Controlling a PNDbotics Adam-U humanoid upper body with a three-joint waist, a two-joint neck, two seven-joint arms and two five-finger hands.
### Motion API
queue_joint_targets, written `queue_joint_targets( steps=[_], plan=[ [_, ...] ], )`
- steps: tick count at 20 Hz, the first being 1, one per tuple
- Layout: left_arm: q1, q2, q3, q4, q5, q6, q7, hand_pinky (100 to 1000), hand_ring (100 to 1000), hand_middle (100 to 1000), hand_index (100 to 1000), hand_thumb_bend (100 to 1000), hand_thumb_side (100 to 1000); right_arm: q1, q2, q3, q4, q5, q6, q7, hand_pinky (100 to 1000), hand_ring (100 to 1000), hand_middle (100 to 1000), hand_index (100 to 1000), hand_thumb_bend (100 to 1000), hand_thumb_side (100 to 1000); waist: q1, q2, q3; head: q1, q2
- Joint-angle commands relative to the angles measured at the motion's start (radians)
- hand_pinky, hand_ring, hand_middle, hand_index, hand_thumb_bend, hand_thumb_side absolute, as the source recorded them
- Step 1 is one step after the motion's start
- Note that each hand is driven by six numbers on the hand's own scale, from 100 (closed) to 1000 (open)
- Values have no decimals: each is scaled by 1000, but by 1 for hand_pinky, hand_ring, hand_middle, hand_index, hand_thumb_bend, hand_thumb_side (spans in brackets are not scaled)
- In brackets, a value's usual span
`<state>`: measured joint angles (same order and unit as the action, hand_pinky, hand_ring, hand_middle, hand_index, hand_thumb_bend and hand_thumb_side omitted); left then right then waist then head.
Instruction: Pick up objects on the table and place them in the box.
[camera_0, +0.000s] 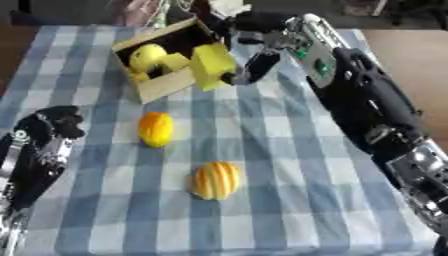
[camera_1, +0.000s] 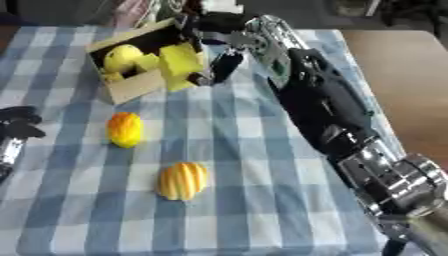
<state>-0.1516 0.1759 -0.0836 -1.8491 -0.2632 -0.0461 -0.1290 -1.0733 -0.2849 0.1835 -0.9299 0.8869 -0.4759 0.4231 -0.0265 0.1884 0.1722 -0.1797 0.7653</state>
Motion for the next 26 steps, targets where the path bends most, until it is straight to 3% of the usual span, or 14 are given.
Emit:
queue_joint_targets(
  steps=[1,3,8,13,14,16,20,26],
  plan=[
    [-17,7,-10,-18,5,-3,-11,722,594,628,776,197,696,-47,25,-72,58,84,70,-67,785,627,467,615,122,249,11,-10,14,-21,5],
    [-19,7,-17,-18,8,-4,-18,722,594,627,776,196,697,-58,52,-118,105,158,132,-133,779,618,473,628,107,246,9,-10,32,-35,5],
    [-21,7,-28,-19,13,-6,-29,722,594,627,776,195,697,-62,112,-204,202,297,352,-359,767,612,523,692,132,316,9,-10,60,-60,5],
    [-24,6,-32,-18,16,-5,-33,721,593,627,776,194,697,-57,136,-222,245,350,503,-554,764,629,605,773,209,442,8,-11,71,-68,5],
    [-25,5,-32,-18,17,-5,-33,721,593,627,776,195,697,-55,138,-220,253,356,519,-574,770,659,659,821,223,482,8,-11,72,-69,5],
    [-25,5,-31,-18,17,-5,-33,721,593,626,776,194,698,-53,139,-212,270,363,527,-576,791,724,768,906,250,539,7,-12,72,-69,5],
    [-25,5,-30,-16,18,-4,-32,721,593,626,776,195,697,-52,134,-200,283,381,500,-500,834,809,925,988,277,583,4,-13,68,-70,5],
    [-26,5,-27,-16,17,-4,-29,720,592,626,776,198,696,-47,128,-193,261,386,452,-420,837,815,932,987,274,576,3,-14,62,-70,5]
  ],
)
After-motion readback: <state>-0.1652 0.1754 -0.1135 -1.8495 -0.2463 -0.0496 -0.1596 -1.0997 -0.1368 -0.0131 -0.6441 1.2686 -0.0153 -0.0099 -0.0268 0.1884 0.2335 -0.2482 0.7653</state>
